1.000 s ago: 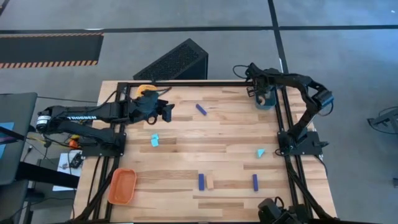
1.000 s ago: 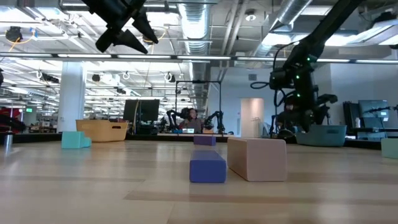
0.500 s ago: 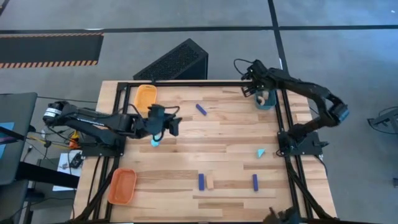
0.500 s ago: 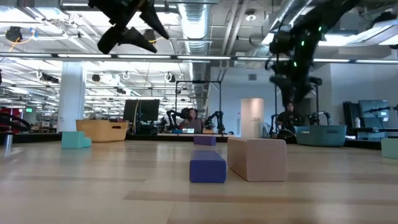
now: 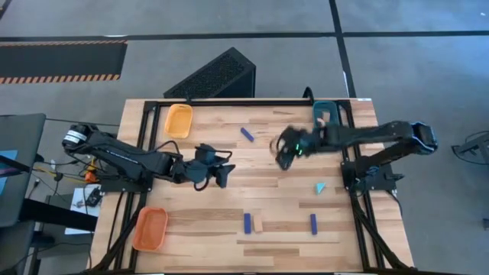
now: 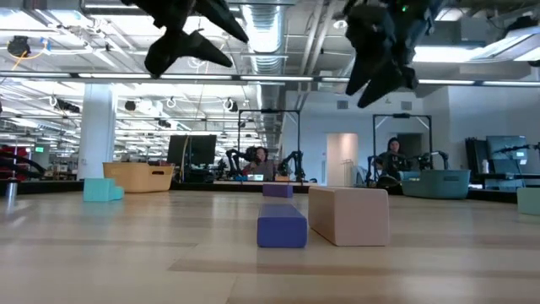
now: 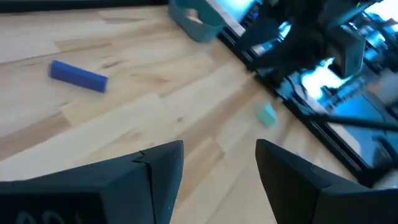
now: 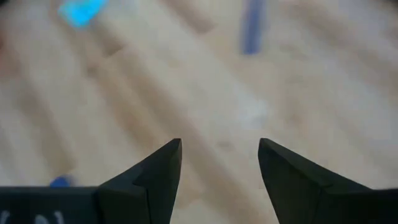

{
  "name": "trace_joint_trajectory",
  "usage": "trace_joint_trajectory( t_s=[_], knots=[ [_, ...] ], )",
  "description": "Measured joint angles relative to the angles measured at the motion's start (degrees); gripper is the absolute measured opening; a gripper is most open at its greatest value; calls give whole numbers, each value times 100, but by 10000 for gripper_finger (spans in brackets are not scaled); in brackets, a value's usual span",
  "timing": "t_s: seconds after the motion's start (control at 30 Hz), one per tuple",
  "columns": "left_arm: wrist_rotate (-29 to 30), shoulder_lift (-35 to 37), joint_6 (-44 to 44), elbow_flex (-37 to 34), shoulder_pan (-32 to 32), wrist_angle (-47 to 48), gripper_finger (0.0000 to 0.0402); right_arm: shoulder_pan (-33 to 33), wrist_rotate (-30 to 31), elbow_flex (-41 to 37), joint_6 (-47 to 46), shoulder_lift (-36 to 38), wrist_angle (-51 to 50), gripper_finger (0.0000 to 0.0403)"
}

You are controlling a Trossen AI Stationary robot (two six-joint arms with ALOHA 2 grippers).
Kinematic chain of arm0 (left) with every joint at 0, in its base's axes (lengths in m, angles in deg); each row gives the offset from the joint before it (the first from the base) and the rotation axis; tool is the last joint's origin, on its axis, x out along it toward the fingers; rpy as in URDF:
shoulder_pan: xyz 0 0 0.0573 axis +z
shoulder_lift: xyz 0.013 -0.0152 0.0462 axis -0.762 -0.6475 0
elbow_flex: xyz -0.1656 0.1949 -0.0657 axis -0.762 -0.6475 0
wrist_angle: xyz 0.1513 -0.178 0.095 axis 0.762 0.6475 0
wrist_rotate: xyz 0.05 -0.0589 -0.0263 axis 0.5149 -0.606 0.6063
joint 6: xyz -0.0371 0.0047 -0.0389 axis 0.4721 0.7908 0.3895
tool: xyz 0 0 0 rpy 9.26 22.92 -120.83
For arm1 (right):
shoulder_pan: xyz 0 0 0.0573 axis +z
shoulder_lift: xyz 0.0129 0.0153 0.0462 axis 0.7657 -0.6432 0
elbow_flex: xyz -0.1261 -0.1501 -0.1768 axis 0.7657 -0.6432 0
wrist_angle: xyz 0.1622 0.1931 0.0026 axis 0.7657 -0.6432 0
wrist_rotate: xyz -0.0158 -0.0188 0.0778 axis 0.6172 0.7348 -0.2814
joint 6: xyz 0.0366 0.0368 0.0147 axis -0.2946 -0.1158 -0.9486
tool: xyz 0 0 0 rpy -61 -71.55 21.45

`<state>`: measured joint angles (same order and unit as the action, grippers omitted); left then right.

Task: Sort & place blocks by color
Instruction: Put the brown block into the blue bin

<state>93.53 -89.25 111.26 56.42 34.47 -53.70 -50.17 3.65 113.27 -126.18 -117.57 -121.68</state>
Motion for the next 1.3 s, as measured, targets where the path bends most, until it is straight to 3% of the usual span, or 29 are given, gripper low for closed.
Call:
trace_joint_trajectory(
  t_s=[0.23,0.5,0.87,1.03,1.3],
  knots=[
    [-163,297,-166,10,-523,435,190,1876,260,-8,-62,-830,899,234],
    [221,205,463,-2,-1237,1080,190,3052,294,-5,825,-1811,1619,260],
    [217,159,789,-2,-1517,1140,197,3059,90,1339,1617,-3085,1530,392],
    [191,159,954,-2,-1547,1173,222,2818,-423,1846,1750,-3624,1048,386],
    [-69,159,1200,-2,-1598,1270,264,2625,-742,1877,1912,-3832,1083,391]
  ],
)
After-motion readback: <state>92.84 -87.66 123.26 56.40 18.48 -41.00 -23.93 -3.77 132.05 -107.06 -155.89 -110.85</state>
